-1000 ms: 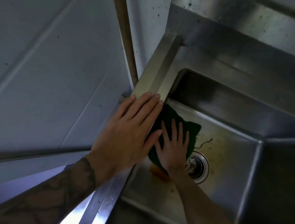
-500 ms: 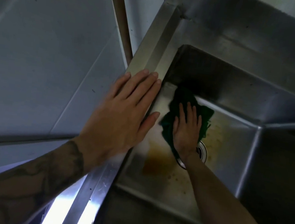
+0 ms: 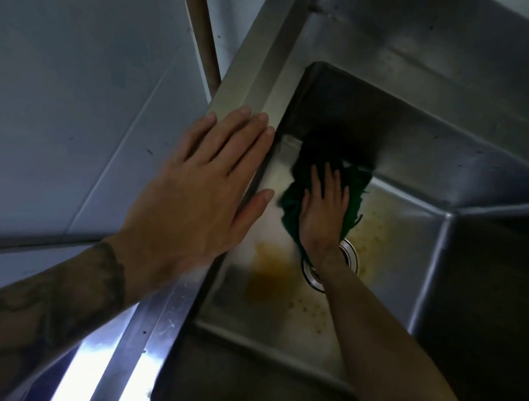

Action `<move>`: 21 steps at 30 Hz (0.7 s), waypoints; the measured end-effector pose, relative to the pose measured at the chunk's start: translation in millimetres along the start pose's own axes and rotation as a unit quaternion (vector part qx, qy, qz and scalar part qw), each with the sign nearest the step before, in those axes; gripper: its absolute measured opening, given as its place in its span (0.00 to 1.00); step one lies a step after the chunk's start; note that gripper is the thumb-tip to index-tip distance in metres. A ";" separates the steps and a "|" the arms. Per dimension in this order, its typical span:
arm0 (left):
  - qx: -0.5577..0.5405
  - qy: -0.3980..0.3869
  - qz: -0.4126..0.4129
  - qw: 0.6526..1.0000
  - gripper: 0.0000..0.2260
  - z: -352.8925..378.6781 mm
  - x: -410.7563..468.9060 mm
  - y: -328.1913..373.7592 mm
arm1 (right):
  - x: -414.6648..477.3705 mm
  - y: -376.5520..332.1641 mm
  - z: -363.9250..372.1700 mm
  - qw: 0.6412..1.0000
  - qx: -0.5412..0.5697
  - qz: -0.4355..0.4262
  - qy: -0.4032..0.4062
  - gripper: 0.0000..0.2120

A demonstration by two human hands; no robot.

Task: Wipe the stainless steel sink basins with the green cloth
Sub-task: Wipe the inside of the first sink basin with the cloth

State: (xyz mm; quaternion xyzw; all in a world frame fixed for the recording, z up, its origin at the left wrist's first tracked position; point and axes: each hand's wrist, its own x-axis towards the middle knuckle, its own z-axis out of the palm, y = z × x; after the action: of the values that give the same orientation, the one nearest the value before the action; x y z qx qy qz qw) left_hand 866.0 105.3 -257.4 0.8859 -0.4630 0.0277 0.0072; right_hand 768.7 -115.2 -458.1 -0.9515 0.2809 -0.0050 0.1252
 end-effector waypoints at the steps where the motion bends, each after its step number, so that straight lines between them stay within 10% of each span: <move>1: 0.000 0.001 0.000 1.000 0.31 0.3 -0.1 0.3 | -0.9 -12.3 2.7 1.000 0.006 0.030 0.007 0.25; 8: 0.004 0.003 0.001 1.000 0.31 0.6 0.6 1.3 | -30.8 -38.2 11.9 0.991 0.013 -0.125 -0.036 0.27; 15: -0.009 0.011 0.001 1.000 0.31 4.2 0.6 -1.2 | -1.0 -23.0 7.4 0.999 0.000 0.030 0.010 0.28; 21: 0.000 0.011 0.006 1.000 0.31 2.9 1.0 -0.4 | -31.9 -24.6 12.1 0.990 0.019 -0.136 -0.035 0.26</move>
State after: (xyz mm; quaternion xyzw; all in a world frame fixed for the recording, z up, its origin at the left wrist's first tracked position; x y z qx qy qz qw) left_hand 867.1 104.7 -260.3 0.8826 -0.4684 0.0377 0.0124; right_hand 755.8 -75.3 -462.0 -0.9781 0.1437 0.0059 0.1507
